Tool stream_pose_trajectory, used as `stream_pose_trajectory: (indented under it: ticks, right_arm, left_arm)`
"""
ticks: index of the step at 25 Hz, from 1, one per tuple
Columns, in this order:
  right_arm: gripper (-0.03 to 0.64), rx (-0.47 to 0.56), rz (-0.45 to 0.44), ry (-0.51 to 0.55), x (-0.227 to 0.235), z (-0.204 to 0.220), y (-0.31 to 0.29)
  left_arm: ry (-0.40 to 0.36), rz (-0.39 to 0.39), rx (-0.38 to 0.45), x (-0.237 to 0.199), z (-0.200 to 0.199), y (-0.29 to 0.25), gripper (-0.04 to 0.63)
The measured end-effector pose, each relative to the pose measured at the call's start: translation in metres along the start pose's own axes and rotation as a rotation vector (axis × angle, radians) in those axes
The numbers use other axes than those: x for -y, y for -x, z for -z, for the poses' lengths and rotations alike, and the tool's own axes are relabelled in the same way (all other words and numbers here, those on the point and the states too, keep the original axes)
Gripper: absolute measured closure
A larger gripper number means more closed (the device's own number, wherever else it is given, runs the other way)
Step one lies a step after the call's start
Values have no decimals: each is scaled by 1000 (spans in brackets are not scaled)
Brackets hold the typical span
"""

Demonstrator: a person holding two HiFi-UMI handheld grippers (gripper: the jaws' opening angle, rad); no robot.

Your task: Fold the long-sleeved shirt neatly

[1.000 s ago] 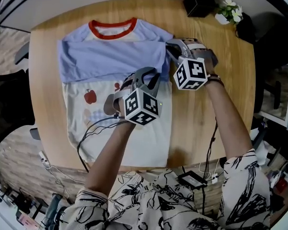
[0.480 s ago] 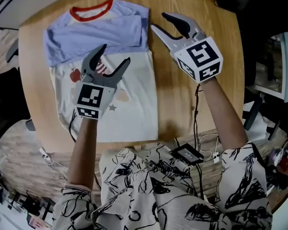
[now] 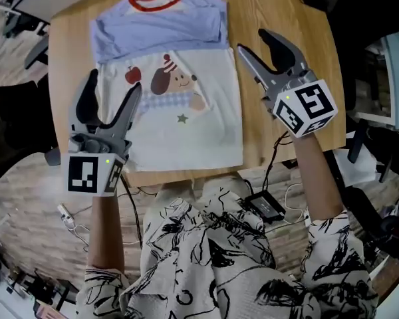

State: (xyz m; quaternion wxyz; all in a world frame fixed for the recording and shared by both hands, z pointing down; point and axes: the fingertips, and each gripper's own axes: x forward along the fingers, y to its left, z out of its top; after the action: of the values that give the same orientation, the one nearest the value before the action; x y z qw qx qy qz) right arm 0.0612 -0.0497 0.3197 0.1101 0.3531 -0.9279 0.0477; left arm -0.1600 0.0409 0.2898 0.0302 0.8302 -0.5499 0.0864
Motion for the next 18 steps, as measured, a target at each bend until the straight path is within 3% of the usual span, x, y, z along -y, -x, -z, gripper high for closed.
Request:
stream_pose_trajectory:
  ticks: [2,10,14,18]
  right_arm:
    - [371,1,20,-3,-19,-1,17]
    - [345,-75,144,-5,-81,19,89]
    - [344,-135,220,-35,-106,45,130]
    - [337,-215,271,-62,-132,88,162]
  left_arm:
    - [-20,-25,3,-13,-9,37,267]
    - [-47,-97,35,-59,-26,164,264]
    - [-38,-60,13,-55,-21,206,264]
    - [-36,-19,-66,-44,12,234,265]
